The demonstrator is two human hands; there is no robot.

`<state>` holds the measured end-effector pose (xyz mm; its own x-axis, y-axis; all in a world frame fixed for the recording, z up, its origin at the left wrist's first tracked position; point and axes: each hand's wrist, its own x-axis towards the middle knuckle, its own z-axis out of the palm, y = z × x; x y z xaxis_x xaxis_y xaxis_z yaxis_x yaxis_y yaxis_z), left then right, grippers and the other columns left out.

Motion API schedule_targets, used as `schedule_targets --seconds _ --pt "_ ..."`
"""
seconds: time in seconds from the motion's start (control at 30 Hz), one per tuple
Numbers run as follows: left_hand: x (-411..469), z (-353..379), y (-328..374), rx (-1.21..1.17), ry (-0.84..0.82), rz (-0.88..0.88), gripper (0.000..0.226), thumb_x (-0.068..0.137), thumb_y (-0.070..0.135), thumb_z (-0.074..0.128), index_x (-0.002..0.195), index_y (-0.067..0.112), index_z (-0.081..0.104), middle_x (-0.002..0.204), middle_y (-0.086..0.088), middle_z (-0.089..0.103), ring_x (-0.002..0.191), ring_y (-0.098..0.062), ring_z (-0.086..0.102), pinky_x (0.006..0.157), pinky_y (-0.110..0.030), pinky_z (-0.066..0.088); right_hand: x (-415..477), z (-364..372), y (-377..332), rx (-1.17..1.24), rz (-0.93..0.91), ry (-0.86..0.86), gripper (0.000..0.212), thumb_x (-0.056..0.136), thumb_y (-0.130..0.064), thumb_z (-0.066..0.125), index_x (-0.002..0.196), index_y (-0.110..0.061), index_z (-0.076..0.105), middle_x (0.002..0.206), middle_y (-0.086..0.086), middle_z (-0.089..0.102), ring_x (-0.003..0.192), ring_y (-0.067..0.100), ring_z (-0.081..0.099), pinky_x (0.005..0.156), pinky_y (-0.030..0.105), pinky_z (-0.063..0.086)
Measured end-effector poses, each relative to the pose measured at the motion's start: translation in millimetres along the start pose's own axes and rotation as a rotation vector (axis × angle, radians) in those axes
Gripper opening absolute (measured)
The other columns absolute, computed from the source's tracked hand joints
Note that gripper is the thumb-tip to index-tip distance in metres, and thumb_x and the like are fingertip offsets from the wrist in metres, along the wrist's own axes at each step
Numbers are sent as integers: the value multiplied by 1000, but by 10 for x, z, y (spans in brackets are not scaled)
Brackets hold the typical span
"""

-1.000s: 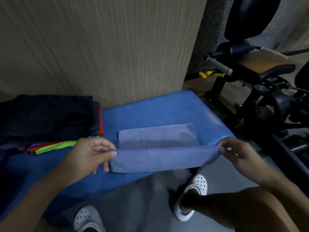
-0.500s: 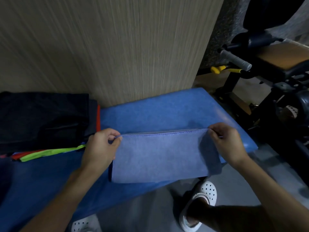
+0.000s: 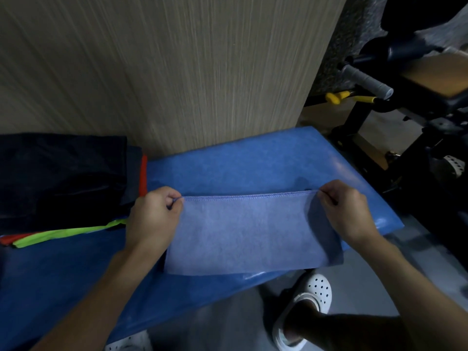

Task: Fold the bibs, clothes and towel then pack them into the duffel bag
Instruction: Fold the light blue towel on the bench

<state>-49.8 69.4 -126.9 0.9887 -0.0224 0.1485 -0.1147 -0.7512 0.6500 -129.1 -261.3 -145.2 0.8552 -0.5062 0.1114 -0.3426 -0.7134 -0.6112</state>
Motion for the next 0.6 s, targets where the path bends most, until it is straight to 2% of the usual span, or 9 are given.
schedule_targets --seconds 0.1,0.13,0.2,0.27,0.33,0.4,0.47,0.53,0.6 --pt "20 17 10 35 -12 -4 5 90 15 67 90 16 72 71 14 62 76 -22 65 69 -38 55 -20 6 -39 -28 5 -7 6 92 -22 59 87 -25 60 87 1 68 92 30 61 76 42 50" --pt "25 31 8 58 -10 0 6 91 15 66 93 14 72 76 8 65 79 -25 66 71 -39 55 -31 9 -55 -37 12 -14 5 93 -23 59 88 -25 60 87 2 68 92 31 61 75 42 49" --pt "12 68 11 112 24 57 15 92 12 63 106 8 70 98 -6 69 89 -32 66 79 -43 55 -48 18 -86 -46 33 -33 3 93 -24 58 92 -22 61 90 5 67 92 32 60 73 40 47" --pt "-73 118 57 118 81 199 23 93 8 59 114 4 66 115 -12 61 94 -34 64 85 -46 53 -73 20 -103 -133 -24 8 11 92 -25 57 96 -16 62 95 10 66 93 36 60 75 43 48" --pt "-208 193 145 132 70 417 26 94 13 52 114 6 67 117 -9 60 99 -32 62 88 -45 51 -139 23 -162 -337 -163 97 22 91 -29 54 104 -12 63 105 13 63 99 39 58 80 47 47" --pt "-333 299 241 208 -59 592 36 95 25 43 119 12 67 125 -5 63 113 -28 60 95 -43 48 -287 76 -318 -391 -330 99 35 94 -36 44 112 -12 63 116 12 63 109 37 57 87 48 44" --pt "-394 436 275 301 -214 659 46 98 35 36 132 17 61 143 -2 55 133 -22 50 109 -42 39 -479 222 -445 -402 -459 3 48 97 -43 35 122 -13 62 132 11 59 124 31 53 99 47 41" --pt "-399 545 229 404 -304 655 53 100 44 29 143 23 52 155 1 41 145 -17 35 118 -41 23 -622 411 -434 -458 -486 -133 58 100 -51 24 135 -16 56 147 9 48 137 27 43 110 48 31" --pt "-377 597 140 467 -369 641 58 99 50 23 151 30 39 162 6 27 150 -14 23 120 -42 13 -652 505 -339 -518 -469 -217 67 101 -56 11 143 -20 48 154 7 39 143 25 36 113 48 22"
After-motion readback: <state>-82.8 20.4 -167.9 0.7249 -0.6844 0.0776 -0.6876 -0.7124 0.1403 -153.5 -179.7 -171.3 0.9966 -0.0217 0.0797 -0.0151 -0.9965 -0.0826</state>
